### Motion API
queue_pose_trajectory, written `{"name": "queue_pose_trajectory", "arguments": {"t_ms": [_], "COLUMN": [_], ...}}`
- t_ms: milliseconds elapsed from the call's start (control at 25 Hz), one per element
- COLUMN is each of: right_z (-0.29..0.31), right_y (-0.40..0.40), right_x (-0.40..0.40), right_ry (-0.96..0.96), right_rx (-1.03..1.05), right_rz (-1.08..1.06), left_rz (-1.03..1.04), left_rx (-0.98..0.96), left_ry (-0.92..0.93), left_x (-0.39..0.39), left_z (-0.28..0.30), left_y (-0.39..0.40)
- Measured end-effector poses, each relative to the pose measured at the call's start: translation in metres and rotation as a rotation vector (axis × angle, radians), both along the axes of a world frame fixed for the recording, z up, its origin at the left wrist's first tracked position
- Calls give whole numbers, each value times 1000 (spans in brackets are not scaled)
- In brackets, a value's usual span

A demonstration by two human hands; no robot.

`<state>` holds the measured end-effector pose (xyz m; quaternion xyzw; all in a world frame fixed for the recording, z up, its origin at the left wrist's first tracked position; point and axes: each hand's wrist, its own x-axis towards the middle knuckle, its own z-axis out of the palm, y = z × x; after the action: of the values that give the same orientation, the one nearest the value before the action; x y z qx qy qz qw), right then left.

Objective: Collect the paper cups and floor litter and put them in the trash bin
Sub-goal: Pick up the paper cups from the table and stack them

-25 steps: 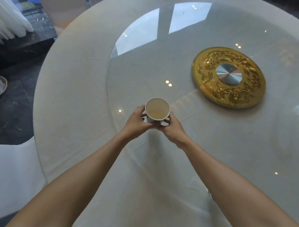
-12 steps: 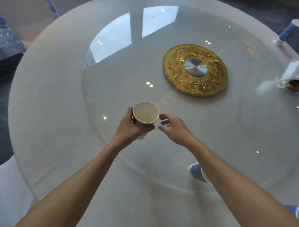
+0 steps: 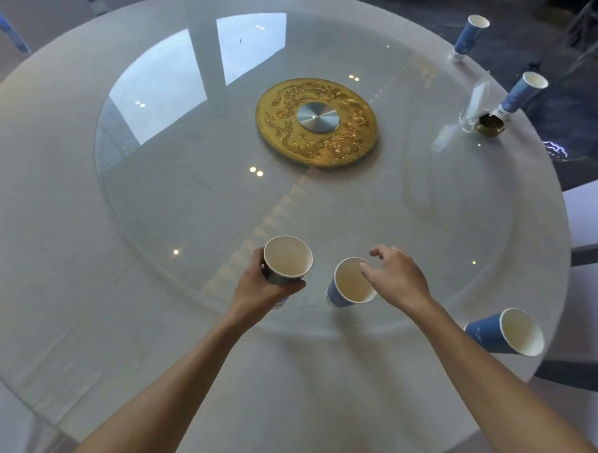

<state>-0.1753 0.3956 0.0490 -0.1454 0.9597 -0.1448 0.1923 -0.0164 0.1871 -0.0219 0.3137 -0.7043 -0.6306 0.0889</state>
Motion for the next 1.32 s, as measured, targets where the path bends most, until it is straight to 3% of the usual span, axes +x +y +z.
{"name": "queue_pose_trajectory", "arguments": {"t_ms": [120,280,600,960,1320], "right_z": [-8,-11,51,44,5], "right_y": [14,29,62,101,147], "right_x": [6,15,6,32,70], "right_ry": [-56,17,137,7,177], "right_rx": [15,-51,-491,-372,-306], "right_rz": [1,5,-195,-138,-125], "left_rz": [-23,-85,-267,-458,-597], "left_rx": [5,-21,-190,-191,-166], "left_ry": [-36,-68,-152,-11,92], "left_x": [9,18,5,-19,-30], "left_z": [-8,-13,-1,9,6], "left_y": [21,38,72,120,178]}}
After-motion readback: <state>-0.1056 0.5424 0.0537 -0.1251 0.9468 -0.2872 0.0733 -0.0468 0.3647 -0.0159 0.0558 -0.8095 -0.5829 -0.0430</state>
